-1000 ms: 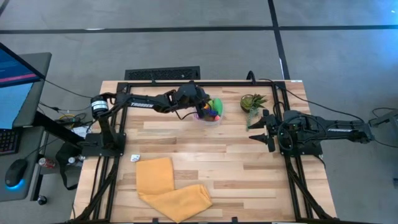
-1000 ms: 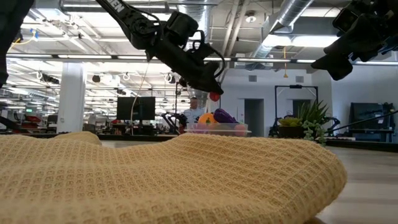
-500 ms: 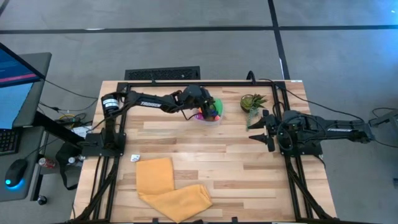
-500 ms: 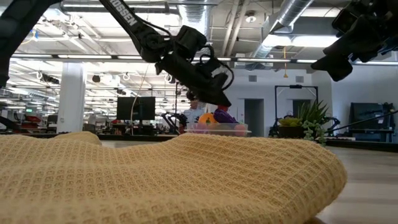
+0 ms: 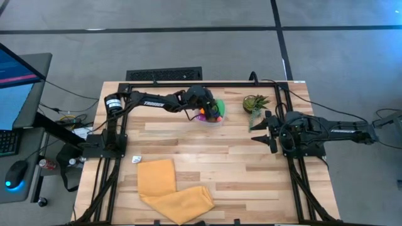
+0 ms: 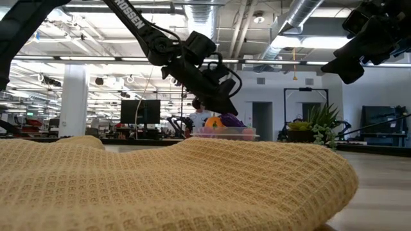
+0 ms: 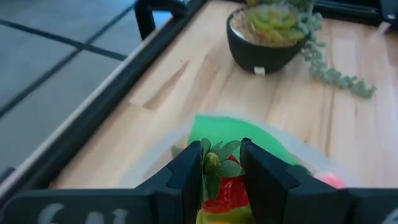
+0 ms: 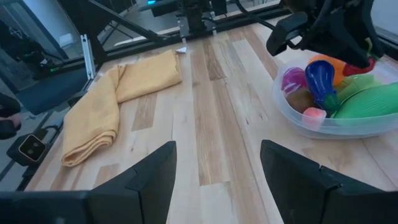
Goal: Pick and placing Produce into tupperware
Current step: Put the strawberry in the transparent bin, then return to Home Position
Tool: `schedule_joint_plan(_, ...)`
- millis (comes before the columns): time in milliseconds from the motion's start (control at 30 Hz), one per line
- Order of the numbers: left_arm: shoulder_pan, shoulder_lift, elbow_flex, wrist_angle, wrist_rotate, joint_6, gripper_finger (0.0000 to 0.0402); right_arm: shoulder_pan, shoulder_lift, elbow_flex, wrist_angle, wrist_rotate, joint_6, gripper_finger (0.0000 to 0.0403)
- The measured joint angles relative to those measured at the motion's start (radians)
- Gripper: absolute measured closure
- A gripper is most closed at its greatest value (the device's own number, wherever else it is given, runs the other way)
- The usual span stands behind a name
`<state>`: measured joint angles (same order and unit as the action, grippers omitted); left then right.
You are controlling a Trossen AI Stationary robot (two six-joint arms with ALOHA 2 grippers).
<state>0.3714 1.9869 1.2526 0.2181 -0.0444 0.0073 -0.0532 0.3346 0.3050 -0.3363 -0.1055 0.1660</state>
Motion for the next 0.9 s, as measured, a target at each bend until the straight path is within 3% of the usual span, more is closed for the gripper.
schedule_joint_plan(167,0.000,0.000,0.000,-0.013,0.040,-0.015,0.0300,0.000,0.000,0.000,0.000,0.000,-0.003,0.0147)
schedule_joint_plan(700,0.000,-0.001,0.002,0.041,0.039,-0.019,0.0210,0.000,0.000,0.000,0.000,0.000,-0.007,0.0147)
schedule_joint_plan(900,0.000,-0.003,0.103,0.034,0.096,-0.009,0.0207,0.000,0.000,0.000,0.000,0.000,-0.006,0.0147)
